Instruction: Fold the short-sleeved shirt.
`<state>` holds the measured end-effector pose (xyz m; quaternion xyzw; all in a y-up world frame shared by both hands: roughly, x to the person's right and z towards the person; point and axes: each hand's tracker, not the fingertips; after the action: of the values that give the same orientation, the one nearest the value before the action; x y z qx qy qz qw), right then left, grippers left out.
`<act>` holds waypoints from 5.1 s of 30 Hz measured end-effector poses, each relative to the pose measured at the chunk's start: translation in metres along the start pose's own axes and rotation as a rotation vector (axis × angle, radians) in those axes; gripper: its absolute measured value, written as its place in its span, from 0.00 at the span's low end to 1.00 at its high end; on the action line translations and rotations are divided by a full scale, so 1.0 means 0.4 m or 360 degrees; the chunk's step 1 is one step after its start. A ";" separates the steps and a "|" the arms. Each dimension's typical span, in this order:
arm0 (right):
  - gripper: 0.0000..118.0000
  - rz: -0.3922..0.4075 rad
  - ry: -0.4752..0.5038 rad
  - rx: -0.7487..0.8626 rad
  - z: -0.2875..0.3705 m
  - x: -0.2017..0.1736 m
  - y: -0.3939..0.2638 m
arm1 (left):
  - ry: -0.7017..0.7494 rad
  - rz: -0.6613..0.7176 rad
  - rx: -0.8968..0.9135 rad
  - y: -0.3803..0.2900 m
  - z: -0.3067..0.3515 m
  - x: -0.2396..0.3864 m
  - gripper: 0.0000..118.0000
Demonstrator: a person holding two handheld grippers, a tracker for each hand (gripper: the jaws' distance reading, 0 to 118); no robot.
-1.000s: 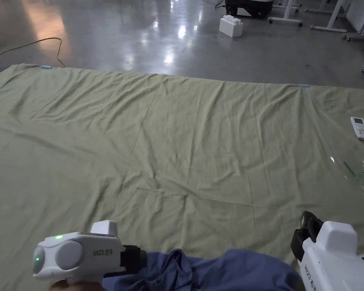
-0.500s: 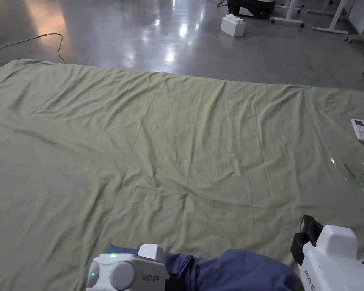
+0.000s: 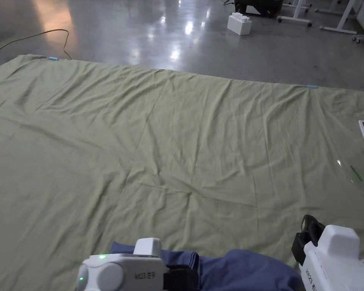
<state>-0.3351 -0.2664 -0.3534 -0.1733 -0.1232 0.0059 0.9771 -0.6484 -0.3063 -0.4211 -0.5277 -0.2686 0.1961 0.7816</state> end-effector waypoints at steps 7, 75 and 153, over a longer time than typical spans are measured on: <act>0.00 0.0009 0.0004 0.0006 -0.001 0.001 0.009 | 0.0120 -0.0106 0.0232 0.054 0.183 -0.117 0.63; 0.00 0.0053 0.0104 0.0040 0.011 -0.063 0.044 | 0.0348 -0.0429 0.0104 0.125 0.349 -0.048 0.16; 0.00 -0.0063 -0.0010 -0.0009 0.047 0.055 0.014 | -0.0108 -0.0406 0.0109 -0.022 -0.045 0.148 0.03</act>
<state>-0.3182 -0.2535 -0.3328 -0.1736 -0.1298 -0.0131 0.9761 -0.5907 -0.2872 -0.4057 -0.4553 -0.3529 0.1221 0.8082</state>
